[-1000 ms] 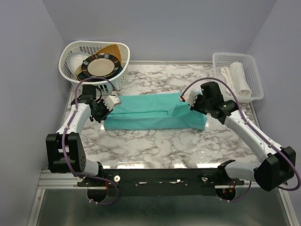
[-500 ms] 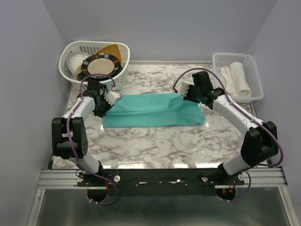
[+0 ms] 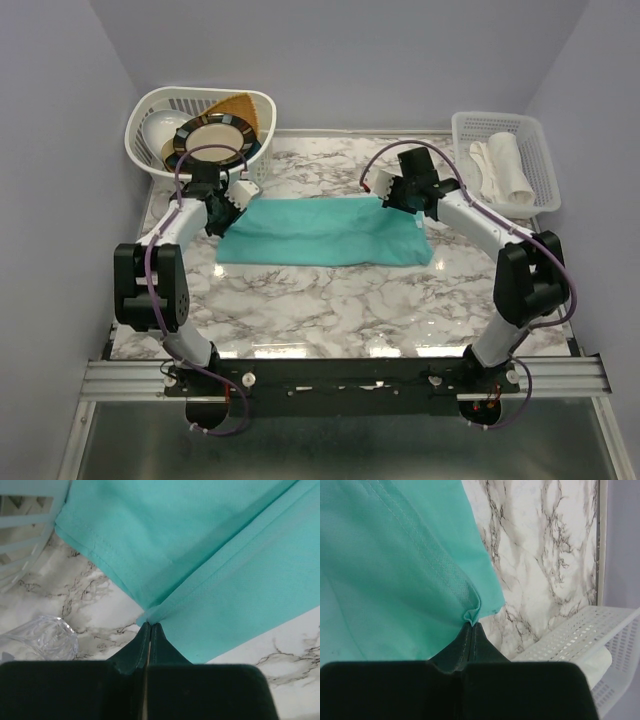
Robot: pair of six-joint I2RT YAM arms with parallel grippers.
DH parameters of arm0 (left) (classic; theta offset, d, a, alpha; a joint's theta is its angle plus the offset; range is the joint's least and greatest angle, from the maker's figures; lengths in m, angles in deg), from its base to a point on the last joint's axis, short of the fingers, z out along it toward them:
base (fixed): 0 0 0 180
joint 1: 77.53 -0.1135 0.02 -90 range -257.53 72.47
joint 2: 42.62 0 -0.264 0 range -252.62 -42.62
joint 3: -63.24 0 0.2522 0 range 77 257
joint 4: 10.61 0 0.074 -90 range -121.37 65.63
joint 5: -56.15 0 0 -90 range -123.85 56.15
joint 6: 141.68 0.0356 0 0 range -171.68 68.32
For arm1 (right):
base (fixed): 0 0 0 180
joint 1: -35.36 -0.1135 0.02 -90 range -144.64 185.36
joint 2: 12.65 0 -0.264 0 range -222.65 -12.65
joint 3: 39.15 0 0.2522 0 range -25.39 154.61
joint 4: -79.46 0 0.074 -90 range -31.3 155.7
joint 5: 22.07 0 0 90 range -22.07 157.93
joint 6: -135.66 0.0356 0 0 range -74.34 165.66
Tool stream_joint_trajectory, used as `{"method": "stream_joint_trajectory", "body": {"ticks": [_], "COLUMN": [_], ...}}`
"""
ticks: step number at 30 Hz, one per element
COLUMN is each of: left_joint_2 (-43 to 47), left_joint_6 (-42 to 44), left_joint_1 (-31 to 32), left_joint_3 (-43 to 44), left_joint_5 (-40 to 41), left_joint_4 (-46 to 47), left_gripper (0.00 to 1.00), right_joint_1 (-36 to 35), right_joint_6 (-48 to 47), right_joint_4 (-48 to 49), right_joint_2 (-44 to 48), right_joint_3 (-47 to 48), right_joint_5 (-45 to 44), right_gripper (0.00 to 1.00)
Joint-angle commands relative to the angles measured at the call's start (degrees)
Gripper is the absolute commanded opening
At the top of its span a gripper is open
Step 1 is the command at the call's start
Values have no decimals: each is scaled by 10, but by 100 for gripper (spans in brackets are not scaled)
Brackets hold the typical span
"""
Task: Roll the t-shirts
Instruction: Fold the T-shirt at the center of the board.
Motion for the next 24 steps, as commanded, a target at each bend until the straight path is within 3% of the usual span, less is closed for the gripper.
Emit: {"method": "stream_joint_trajectory", "body": {"ticks": [1, 5, 9, 12, 15, 20, 24], "left_joint_2": [-14, -20, -10, 25, 69, 91, 71], "left_joint_6": [-19, -41, -55, -68, -76, -78, -76], "left_joint_1": [29, 42, 47, 47, 47, 50, 55], "left_joint_3": [14, 13, 16, 2, -28, -56, -70], "left_joint_5": [18, 51, 91, 136, 153, 75, 17], "left_joint_4": [21, 46, 51, 56, 65, 23, -15], "left_gripper": [5, 15, 27, 33, 36, 36, 21], "right_joint_1": [6, 6, 15, 24, 39, 73, 82], "right_joint_6": [5, 19, 72, 108, 114, 116, 94], "right_joint_4": [31, 29, -17, -57, -121, -217, -248], "right_joint_2": [-23, -53, -64, -24, 17, 55, 69], "right_joint_3": [18, 36, 78, 87, 65, -21, -73], "right_joint_5": [-31, -74, -106, -86, -39, 54, 71], "right_gripper": [1, 1, 42, 52, 52, 52, 53]}}
